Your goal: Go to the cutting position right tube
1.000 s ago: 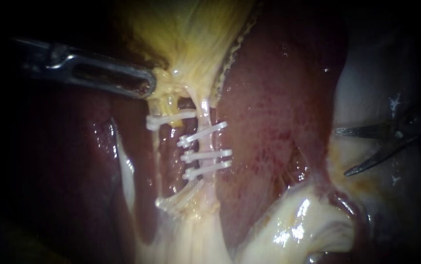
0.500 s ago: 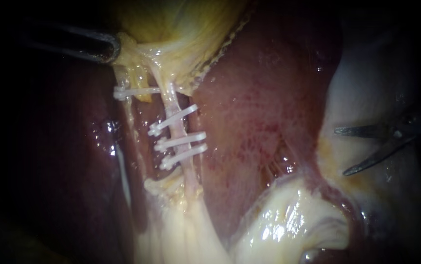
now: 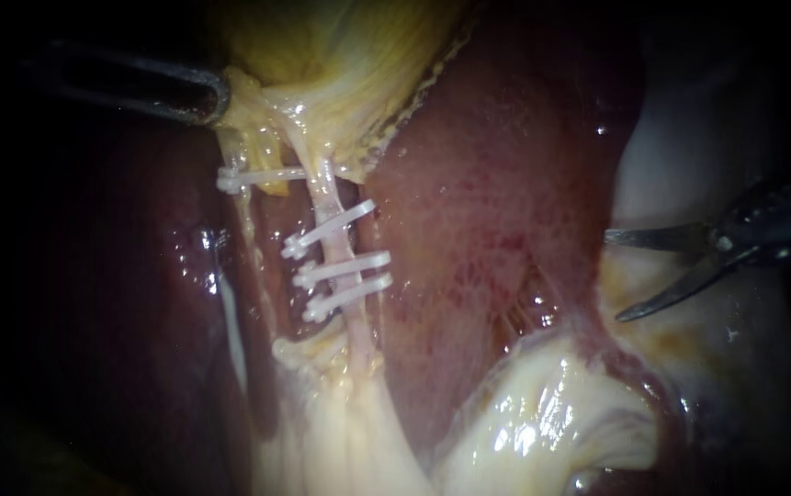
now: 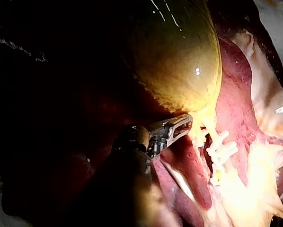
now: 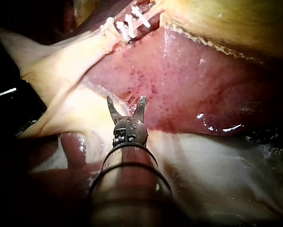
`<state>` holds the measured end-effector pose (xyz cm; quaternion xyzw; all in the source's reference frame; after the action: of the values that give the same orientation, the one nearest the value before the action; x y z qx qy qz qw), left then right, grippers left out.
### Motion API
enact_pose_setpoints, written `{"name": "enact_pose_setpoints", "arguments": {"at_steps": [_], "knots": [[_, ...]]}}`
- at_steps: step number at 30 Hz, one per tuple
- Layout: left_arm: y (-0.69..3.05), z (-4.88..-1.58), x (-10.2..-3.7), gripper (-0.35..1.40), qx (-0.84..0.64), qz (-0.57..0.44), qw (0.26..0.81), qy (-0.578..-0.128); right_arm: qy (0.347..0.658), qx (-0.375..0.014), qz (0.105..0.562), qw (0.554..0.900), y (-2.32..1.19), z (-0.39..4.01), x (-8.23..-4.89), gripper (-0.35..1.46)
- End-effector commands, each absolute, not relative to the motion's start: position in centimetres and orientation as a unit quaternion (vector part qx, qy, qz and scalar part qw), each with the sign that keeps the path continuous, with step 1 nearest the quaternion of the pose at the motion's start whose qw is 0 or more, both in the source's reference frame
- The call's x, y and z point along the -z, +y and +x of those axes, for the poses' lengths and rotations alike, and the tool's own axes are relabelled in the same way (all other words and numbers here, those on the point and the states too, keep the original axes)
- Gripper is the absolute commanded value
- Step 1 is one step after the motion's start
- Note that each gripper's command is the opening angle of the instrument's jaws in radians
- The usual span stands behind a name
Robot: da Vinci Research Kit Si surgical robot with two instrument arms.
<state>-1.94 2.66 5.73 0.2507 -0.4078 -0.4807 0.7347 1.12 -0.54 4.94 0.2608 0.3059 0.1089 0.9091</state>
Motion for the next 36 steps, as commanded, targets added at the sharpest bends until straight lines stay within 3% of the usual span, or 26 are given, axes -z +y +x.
{"name": "enact_pose_setpoints", "arguments": {"at_steps": [1, 6, 20, 36], "knots": [[2.66, -1.95, -5.73, -0.35, 0.480, 0.252, 0.735, -0.408, 0.307, -0.112, 0.264, 0.907, -0.54, 1.15, -4.93, 1.45], [2.65, -1.95, -5.73, -0.35, 0.480, 0.252, 0.735, -0.408, 0.331, -0.128, 0.297, 0.887, -0.51, 1.34, -4.90, 1.45], [2.64, -1.97, -5.73, -0.35, 0.479, 0.253, 0.735, -0.408, 0.346, -0.171, 0.369, 0.845, -0.46, 1.88, -4.94, 1.45], [2.63, -1.99, -5.73, -0.35, 0.479, 0.254, 0.735, -0.408, 0.332, -0.192, 0.413, 0.826, -0.48, 2.26, -5.12, 1.38]]}}
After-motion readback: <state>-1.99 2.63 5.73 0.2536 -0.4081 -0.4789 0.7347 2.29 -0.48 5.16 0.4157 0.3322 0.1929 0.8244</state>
